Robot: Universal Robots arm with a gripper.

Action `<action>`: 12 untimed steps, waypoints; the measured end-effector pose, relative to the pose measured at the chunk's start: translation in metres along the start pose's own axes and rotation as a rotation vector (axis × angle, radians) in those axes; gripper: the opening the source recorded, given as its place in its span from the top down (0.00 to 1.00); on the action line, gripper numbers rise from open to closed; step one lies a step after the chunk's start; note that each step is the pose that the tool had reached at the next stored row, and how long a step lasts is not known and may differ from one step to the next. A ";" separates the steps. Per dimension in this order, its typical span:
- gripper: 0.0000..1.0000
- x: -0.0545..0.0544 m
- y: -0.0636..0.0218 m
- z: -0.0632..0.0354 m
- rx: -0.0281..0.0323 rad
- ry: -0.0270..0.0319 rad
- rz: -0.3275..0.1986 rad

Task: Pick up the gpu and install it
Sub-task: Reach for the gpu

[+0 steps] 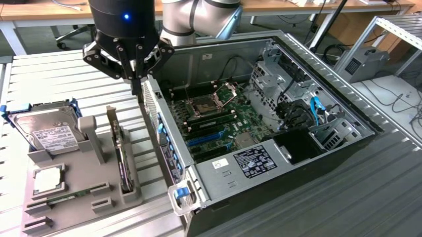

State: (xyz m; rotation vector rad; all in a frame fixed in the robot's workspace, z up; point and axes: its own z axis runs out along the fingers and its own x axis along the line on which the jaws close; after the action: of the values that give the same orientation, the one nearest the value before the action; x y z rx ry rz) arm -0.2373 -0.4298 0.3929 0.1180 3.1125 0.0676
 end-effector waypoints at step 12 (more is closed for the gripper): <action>0.89 0.002 -0.0057 -0.0002 -0.0001 -0.0001 0.000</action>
State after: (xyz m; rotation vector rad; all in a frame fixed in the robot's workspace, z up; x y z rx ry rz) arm -0.2394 -0.4353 0.3927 0.1179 3.1124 0.0677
